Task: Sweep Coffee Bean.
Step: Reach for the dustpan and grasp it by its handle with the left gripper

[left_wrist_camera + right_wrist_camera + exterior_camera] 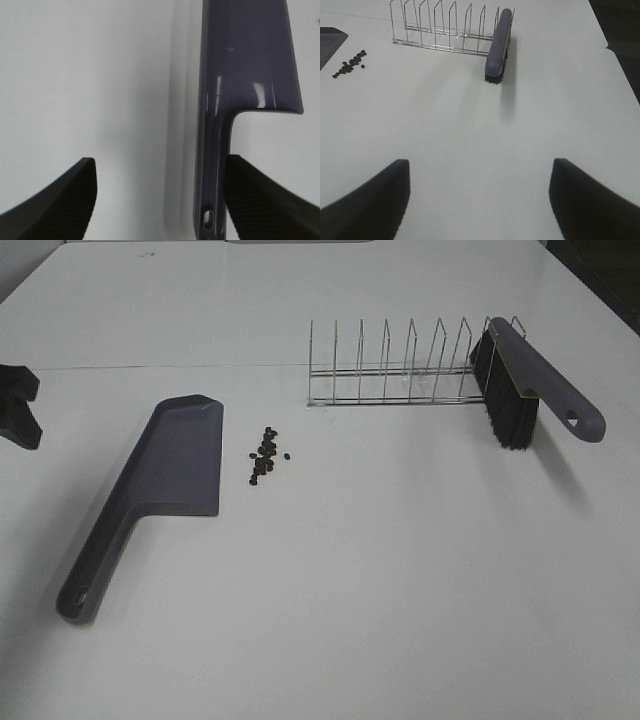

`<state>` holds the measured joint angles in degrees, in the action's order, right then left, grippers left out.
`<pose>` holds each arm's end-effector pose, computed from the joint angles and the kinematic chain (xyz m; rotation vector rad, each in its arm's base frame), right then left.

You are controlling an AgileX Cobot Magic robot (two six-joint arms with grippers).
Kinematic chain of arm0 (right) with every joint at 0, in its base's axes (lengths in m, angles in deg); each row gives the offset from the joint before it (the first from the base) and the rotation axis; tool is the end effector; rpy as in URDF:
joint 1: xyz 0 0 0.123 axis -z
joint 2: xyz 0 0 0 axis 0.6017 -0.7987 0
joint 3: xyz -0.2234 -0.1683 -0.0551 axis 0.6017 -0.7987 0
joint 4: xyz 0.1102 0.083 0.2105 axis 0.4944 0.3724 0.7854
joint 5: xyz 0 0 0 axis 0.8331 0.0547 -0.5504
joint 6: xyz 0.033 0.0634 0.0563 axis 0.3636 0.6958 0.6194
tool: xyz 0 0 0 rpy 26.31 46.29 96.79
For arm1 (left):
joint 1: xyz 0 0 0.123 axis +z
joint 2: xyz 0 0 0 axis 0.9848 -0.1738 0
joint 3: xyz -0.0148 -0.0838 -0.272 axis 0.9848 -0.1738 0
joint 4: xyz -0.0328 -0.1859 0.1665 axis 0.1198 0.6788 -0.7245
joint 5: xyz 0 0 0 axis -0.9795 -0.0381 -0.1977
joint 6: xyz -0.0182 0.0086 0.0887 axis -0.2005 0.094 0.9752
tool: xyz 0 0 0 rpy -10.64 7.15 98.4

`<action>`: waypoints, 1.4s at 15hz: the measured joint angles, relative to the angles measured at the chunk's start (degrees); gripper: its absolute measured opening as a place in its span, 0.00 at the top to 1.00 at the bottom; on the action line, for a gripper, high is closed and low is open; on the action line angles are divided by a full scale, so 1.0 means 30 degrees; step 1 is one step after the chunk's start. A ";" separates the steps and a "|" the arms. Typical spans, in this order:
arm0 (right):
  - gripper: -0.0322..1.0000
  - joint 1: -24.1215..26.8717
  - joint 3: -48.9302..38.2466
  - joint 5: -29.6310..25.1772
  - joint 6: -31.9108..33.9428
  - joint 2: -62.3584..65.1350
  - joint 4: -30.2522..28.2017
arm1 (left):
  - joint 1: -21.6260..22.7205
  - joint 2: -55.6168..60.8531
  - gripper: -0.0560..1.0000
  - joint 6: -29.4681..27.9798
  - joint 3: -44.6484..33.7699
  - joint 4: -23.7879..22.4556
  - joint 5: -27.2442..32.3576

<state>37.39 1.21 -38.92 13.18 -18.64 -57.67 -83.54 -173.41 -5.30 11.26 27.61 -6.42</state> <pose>-0.0070 0.0071 0.2787 -0.1466 2.0312 0.0104 0.3138 -0.0310 0.2177 -0.0303 2.7934 -0.2184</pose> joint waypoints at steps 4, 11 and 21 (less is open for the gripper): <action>0.27 0.0000 0.0000 0.0000 0.0000 0.0000 0.0000 | -0.0783 -0.2693 0.34 -0.0229 0.0153 0.0821 -0.0172; 0.27 0.0000 0.0000 0.0000 0.0000 0.0000 0.0000 | -0.4240 -0.5099 0.34 -0.2788 0.0573 0.0057 -0.0229; 0.27 0.0000 0.0000 0.0000 0.0000 0.0000 0.0000 | -0.4297 -0.6150 0.34 -0.3953 0.2693 -0.1547 0.1585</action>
<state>37.39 1.21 -38.92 13.18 -18.64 -57.67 -96.44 -191.86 -17.16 19.34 22.97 -1.66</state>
